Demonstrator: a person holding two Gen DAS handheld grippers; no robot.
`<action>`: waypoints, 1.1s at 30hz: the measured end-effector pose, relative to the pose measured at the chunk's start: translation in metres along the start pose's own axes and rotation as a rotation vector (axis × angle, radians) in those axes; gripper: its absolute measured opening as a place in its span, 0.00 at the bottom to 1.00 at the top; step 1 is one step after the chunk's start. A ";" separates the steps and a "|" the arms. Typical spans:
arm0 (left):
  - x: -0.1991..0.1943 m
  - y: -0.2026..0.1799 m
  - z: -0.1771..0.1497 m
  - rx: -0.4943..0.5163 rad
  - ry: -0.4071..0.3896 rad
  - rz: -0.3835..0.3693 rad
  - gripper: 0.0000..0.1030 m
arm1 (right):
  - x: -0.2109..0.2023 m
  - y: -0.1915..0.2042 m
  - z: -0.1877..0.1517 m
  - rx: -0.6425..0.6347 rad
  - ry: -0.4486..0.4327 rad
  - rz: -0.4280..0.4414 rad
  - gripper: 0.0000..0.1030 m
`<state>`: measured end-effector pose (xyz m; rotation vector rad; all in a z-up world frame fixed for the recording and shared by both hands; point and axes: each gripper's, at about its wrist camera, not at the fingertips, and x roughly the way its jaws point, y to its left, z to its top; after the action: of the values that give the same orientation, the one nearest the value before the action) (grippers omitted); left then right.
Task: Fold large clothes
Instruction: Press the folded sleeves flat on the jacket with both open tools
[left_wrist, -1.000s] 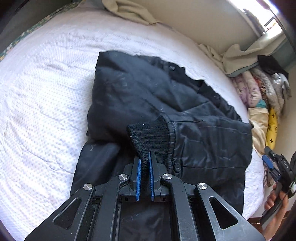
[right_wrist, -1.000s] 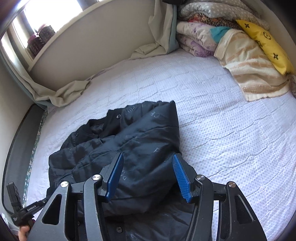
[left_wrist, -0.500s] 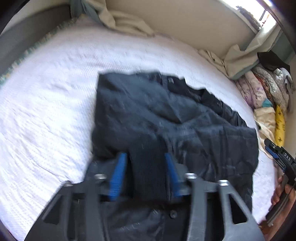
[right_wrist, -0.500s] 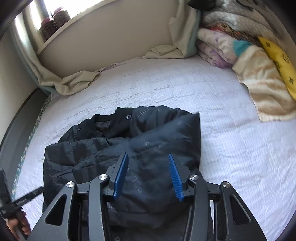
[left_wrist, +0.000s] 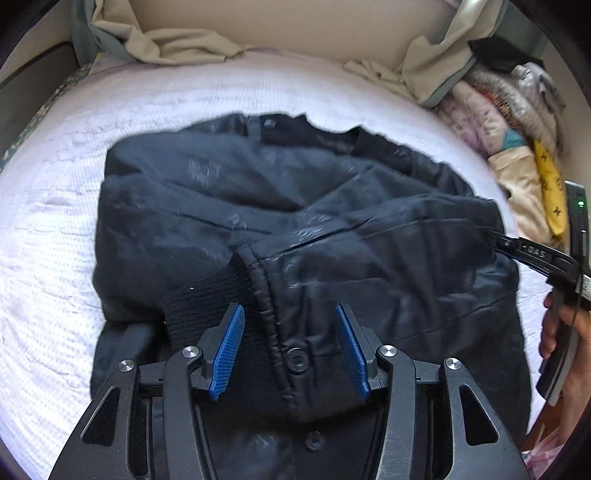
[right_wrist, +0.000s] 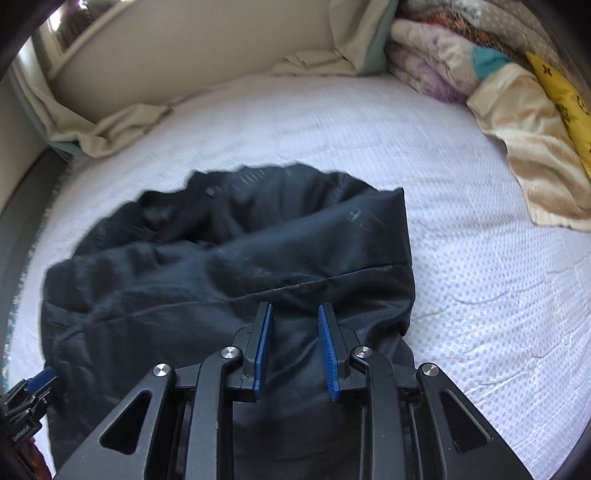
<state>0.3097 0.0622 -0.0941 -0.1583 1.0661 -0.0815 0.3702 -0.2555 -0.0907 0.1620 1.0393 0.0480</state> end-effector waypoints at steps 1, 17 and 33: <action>0.007 0.002 -0.001 -0.005 0.012 0.008 0.53 | 0.005 -0.002 -0.002 0.000 0.010 -0.010 0.18; 0.043 -0.003 -0.007 0.077 -0.001 0.092 0.55 | 0.049 -0.010 -0.020 -0.042 -0.043 -0.040 0.16; 0.039 -0.005 -0.005 0.071 -0.001 0.101 0.58 | -0.045 0.016 -0.014 -0.069 -0.144 0.062 0.36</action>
<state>0.3246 0.0510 -0.1295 -0.0408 1.0667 -0.0283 0.3362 -0.2430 -0.0566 0.1329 0.8878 0.1271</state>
